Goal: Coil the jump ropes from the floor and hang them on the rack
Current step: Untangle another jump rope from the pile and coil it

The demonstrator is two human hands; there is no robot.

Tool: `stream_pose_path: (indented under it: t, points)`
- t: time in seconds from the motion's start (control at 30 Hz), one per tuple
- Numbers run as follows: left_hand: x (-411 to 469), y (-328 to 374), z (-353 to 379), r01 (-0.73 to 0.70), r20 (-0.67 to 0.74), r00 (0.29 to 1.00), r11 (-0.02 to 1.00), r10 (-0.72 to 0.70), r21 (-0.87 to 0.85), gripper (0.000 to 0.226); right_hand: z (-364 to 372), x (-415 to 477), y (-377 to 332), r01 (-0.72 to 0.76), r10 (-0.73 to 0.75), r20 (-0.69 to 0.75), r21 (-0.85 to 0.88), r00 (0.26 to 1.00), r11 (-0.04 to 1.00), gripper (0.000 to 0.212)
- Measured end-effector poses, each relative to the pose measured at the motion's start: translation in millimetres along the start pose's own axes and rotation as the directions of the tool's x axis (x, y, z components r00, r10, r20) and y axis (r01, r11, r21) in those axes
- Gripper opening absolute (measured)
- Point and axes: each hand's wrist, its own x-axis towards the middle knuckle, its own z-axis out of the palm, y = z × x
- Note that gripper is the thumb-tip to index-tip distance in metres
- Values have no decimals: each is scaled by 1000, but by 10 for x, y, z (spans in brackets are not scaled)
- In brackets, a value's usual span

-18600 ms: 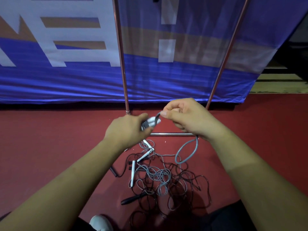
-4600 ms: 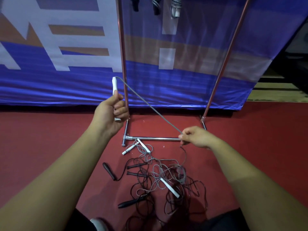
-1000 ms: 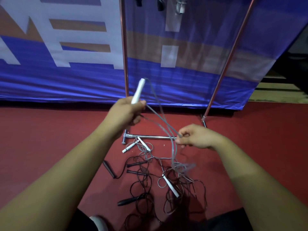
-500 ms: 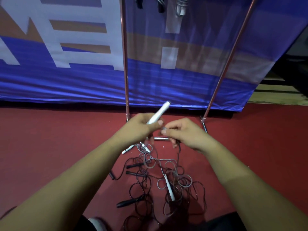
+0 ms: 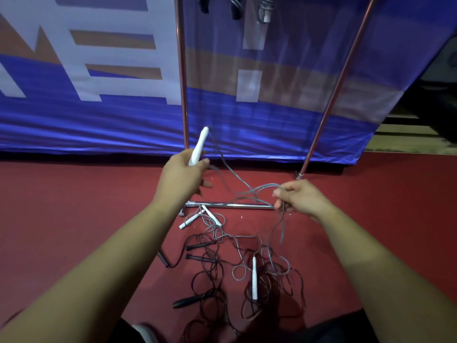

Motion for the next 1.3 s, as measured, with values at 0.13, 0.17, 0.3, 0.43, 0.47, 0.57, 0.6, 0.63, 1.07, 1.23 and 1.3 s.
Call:
stream_pose_path:
  t: [0.13, 0.17, 0.3, 0.43, 0.47, 0.57, 0.6, 0.63, 1.07, 1.23, 1.3]
  points:
    - [-38, 43, 36, -83, 115, 990, 996, 79, 32, 19, 135, -200, -385, 198, -185, 136, -83, 973, 977, 23]
    - [-81, 63, 71, -97, 191, 977, 995, 90, 28, 19, 199, -273, -491, 232, -221, 176, -41, 959, 972, 18]
    - [-237, 68, 192, -152, 488, 869, 983, 85, 99, 10, 305, -366, -710, 338, -362, 139, 172, 922, 926, 13]
    - [-190, 91, 214, -86, 393, 916, 996, 77, 5, 26, 224, -308, -594, 242, -286, 219, 208, 933, 948, 15]
    - [-166, 108, 209, -48, 336, 939, 997, 67, -67, 27, 209, -282, -513, 201, -238, 283, 155, 929, 967, 18]
    - [-121, 150, 155, -3, 188, 981, 983, 38, -182, 30, 174, -147, -232, 110, -83, 406, -44, 910, 993, 15]
    - [-107, 161, 117, -1, 154, 987, 978, 33, -208, 31, 158, -101, -138, 93, -43, 397, -107, 917, 990, 15]
    - [-88, 179, 77, 4, 127, 992, 972, 27, -235, 31, 149, -69, -69, 75, -11, 375, -157, 927, 985, 16]
    - [-254, 101, 136, -159, 493, 863, 985, 108, 63, 11, 319, -333, -607, 332, -334, 165, 40, 928, 942, 20]
    - [-187, 43, 137, -232, 441, 890, 946, 114, 225, 21, 296, -313, -569, 304, -328, 217, 134, 920, 943, 16]
    - [-134, 64, 115, -156, 326, 939, 980, 107, 126, 21, 284, -238, -440, 251, -252, 292, 42, 923, 967, 20]
